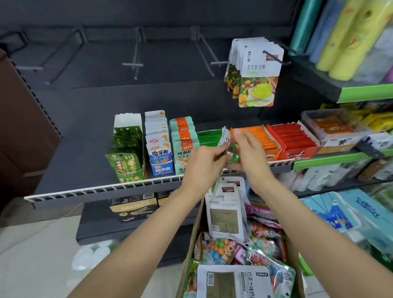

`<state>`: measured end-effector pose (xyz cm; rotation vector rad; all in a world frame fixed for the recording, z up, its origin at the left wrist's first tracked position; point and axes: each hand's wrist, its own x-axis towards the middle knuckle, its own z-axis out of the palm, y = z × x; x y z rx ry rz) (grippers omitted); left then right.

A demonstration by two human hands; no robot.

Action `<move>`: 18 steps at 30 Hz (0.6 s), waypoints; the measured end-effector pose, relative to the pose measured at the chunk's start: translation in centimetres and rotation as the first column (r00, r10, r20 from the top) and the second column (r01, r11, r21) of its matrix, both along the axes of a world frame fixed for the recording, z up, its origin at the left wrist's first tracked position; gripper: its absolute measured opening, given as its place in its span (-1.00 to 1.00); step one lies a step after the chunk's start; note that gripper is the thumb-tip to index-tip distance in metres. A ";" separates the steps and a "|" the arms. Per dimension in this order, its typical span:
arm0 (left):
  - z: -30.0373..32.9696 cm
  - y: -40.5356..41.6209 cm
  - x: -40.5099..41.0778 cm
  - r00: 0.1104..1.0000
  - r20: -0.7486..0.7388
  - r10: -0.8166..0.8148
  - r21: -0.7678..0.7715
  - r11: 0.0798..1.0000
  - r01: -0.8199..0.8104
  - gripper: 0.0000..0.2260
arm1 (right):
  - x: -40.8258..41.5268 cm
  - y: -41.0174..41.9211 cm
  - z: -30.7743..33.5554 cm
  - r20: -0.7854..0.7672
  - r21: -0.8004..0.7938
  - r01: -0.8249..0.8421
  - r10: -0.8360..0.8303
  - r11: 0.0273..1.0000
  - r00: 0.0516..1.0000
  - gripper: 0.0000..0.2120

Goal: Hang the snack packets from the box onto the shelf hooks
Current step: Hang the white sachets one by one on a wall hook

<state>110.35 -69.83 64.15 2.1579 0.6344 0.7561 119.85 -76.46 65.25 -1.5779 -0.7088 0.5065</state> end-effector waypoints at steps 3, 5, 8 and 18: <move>2.2 1.8 0.4 0.999 0.042 -0.004 0.042 0.999 0.002 -0.82 | 0.2 0.6 1.3 -0.022 0.040 0.066 -0.065 0.997 0.998 -0.79; 3.2 3.4 0.9 0.996 0.087 -0.016 -0.014 1.000 0.017 -0.81 | 1.0 0.9 1.8 0.166 0.010 0.157 -0.156 0.988 0.974 -0.87; 4.6 5.3 1.1 0.981 0.184 -0.058 -0.144 0.986 0.086 -0.81 | 2.2 1.2 2.4 0.093 -0.010 0.318 -0.316 0.948 0.944 -0.51; 8.4 6.9 4.2 0.971 0.234 0.044 -0.054 0.998 -0.033 -0.81 | 8.1 0.3 5.6 -0.201 0.117 0.449 -0.422 0.886 0.884 -0.82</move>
